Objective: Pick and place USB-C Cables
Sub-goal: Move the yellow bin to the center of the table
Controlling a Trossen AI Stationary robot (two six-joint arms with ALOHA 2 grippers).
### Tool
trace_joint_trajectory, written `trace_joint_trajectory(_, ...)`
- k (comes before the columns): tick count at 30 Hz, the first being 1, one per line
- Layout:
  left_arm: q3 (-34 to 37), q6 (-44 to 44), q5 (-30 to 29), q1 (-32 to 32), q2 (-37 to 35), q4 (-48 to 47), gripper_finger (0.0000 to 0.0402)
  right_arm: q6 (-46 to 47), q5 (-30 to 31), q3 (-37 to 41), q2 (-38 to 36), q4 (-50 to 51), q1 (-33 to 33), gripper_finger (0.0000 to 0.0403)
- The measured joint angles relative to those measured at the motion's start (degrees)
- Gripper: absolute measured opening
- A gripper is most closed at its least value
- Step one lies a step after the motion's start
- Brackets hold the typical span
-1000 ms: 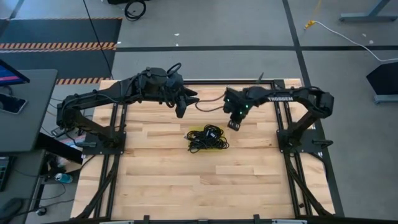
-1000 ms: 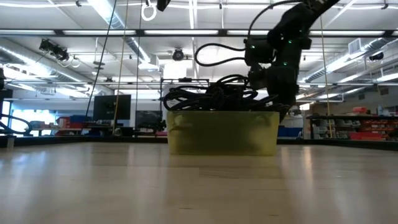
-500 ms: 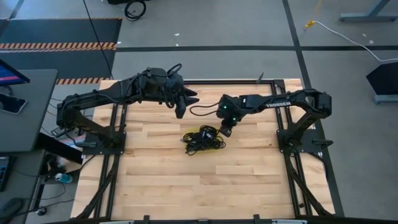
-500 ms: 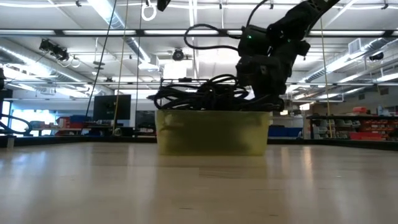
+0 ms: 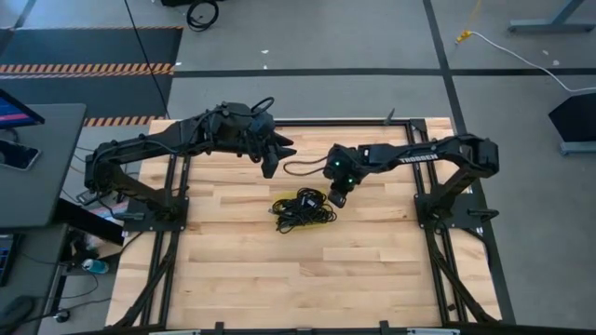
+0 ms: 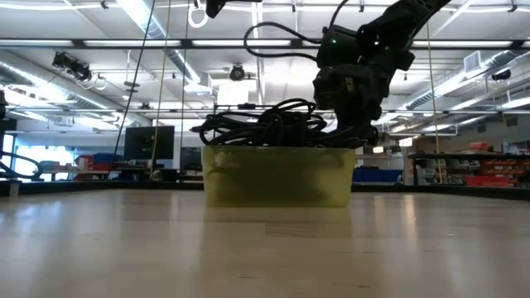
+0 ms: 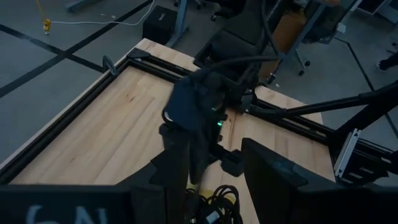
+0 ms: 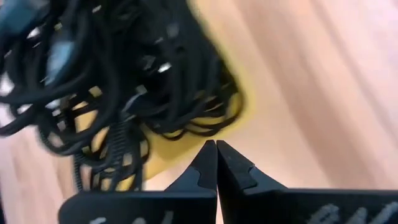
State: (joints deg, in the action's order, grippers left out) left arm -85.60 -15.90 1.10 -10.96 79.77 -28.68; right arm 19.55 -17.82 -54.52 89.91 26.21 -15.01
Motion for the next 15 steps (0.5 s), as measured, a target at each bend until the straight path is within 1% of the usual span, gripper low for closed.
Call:
trace_joint_trajectory(10, 0.0, 0.1, 0.0, 0.0, 0.0, 0.0, 0.0153, 4.8, 0.5, 0.0, 0.0, -0.8, 5.6, 0.0)
trace_joint_trajectory(15, 0.0, 0.0, 0.0, 0.0, 0.0, 0.0, 0.0153, 6.8, 2.0, 0.0, 0.0, -1.4, 7.3, 0.0)
